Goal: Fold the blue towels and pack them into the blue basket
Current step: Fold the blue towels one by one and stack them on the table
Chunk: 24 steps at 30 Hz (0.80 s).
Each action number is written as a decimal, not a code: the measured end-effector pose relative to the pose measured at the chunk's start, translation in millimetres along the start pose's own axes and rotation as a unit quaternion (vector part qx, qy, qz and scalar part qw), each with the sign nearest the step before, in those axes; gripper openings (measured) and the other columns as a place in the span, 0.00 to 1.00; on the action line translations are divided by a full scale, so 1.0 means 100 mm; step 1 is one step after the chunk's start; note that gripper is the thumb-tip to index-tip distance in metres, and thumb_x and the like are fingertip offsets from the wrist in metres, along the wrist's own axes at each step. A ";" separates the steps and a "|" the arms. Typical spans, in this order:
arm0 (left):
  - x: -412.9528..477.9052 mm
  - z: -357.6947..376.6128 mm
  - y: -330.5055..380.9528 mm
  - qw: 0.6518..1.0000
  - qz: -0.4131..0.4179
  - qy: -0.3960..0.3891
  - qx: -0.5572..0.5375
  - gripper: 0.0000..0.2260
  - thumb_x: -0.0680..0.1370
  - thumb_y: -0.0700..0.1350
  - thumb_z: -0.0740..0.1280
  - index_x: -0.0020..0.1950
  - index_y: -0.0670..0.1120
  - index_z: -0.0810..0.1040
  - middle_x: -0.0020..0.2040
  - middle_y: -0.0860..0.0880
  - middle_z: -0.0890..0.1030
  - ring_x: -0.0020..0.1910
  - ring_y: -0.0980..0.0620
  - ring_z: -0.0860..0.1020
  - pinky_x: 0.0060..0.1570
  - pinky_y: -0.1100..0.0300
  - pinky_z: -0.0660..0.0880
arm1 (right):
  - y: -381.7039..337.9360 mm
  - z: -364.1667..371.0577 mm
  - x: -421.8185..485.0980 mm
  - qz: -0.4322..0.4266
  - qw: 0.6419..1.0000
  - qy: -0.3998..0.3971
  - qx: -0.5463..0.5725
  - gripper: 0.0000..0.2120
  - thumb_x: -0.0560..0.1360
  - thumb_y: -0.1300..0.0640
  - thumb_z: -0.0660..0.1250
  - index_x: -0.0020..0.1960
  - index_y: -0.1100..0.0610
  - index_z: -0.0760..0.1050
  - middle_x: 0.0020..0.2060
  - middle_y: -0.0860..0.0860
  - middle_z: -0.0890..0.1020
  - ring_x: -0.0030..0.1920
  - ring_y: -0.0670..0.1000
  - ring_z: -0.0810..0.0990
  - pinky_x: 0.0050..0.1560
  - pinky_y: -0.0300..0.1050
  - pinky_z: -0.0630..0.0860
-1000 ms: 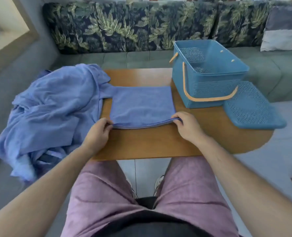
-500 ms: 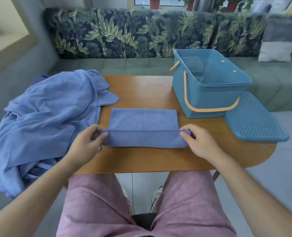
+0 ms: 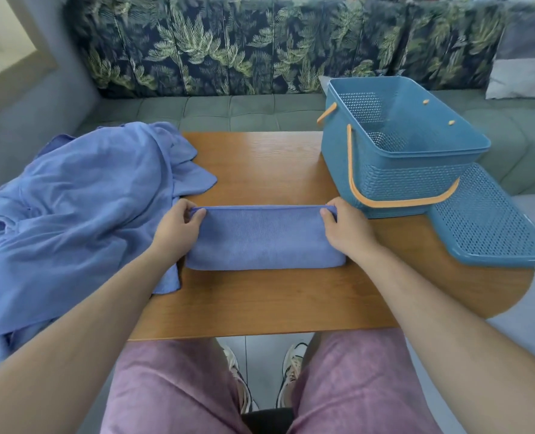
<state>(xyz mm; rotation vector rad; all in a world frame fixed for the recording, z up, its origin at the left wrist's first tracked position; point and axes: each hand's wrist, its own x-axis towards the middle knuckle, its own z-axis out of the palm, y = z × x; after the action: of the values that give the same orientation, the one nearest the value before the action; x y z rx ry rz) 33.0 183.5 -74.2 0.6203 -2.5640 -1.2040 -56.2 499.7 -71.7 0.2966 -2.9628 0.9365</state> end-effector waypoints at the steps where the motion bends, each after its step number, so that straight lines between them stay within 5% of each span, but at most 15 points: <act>1: 0.06 0.03 -0.01 1.000 0.002 0.008 0.004 0.09 0.81 0.49 0.65 0.51 0.43 0.75 0.42 0.46 0.78 0.41 0.51 0.74 0.40 0.64 0.68 | -0.01 0.03 0.06 0.000 1.000 0.006 -0.021 0.09 0.83 0.50 0.59 0.50 0.54 0.71 0.39 0.50 0.78 0.41 0.54 0.76 0.39 0.48 0.68; 7: 0.39 0.20 -0.05 0.999 -0.012 0.016 0.035 0.08 0.80 0.50 0.66 0.51 0.45 0.75 0.41 0.52 0.77 0.48 0.48 0.77 0.44 0.59 0.66 | -0.05 0.19 0.30 0.032 0.992 -0.004 -0.120 0.09 0.85 0.50 0.55 0.51 0.55 0.67 0.41 0.52 0.74 0.46 0.60 0.77 0.40 0.48 0.66; 9: 0.37 0.21 -0.01 0.995 -0.001 0.062 0.084 0.13 0.78 0.51 0.69 0.53 0.44 0.73 0.46 0.50 0.76 0.50 0.46 0.76 0.45 0.55 0.69 | -0.12 0.20 0.28 0.051 0.987 0.002 -0.154 0.09 0.84 0.51 0.56 0.56 0.58 0.67 0.49 0.56 0.76 0.51 0.62 0.78 0.41 0.50 0.68; 12: 0.22 0.33 0.09 0.955 0.156 0.150 0.202 0.14 0.77 0.51 0.69 0.55 0.43 0.75 0.54 0.45 0.75 0.52 0.42 0.75 0.47 0.46 0.73 | -0.25 0.28 0.14 -0.017 0.960 0.083 -0.265 0.12 0.80 0.56 0.61 0.61 0.59 0.69 0.60 0.58 0.72 0.61 0.61 0.71 0.53 0.54 0.73; 15: -0.02 0.67 0.24 0.949 0.241 0.001 0.201 0.18 0.80 0.54 0.58 0.63 0.47 0.78 0.67 0.48 0.77 0.66 0.44 0.74 0.64 0.45 0.70 | -0.50 0.54 -0.01 -0.148 0.967 0.044 -0.202 0.20 0.78 0.58 0.61 0.70 0.58 0.70 0.70 0.57 0.71 0.74 0.61 0.64 0.69 0.55 0.67; 17: -0.11 0.87 0.23 0.935 0.236 -0.092 0.247 0.25 0.81 0.57 0.49 0.74 0.52 0.71 0.77 0.52 0.67 0.78 0.47 0.62 0.74 0.47 0.59 | -0.62 0.74 -0.06 -0.151 0.976 -0.050 -0.149 0.23 0.84 0.52 0.53 0.78 0.55 0.63 0.78 0.54 0.63 0.80 0.58 0.54 0.78 0.55 0.56; 20: -0.07 0.86 0.12 0.930 0.201 -0.132 0.278 0.25 0.82 0.61 0.45 0.79 0.60 0.59 0.81 0.56 0.56 0.81 0.49 0.50 0.77 0.47 0.48 | -0.55 0.84 -0.08 -0.109 0.971 -0.130 -0.169 0.27 0.85 0.44 0.43 0.82 0.50 0.51 0.82 0.48 0.51 0.81 0.51 0.44 0.80 0.52 0.42; 24: 0.07 0.62 -0.03 0.928 0.165 -0.149 0.299 0.24 0.83 0.61 0.48 0.80 0.63 0.54 0.81 0.58 0.50 0.81 0.52 0.45 0.78 0.51 0.42 | -0.21 0.69 -0.08 -0.070 0.970 -0.111 -0.205 0.29 0.83 0.39 0.42 0.82 0.47 0.47 0.82 0.47 0.45 0.81 0.49 0.40 0.80 0.51 0.37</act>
<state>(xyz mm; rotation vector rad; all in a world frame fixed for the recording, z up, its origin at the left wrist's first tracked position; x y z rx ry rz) 3.6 220.2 -116.0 0.0849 -3.1421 -0.4186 -41.4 444.8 -117.1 0.6173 -3.1798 0.2769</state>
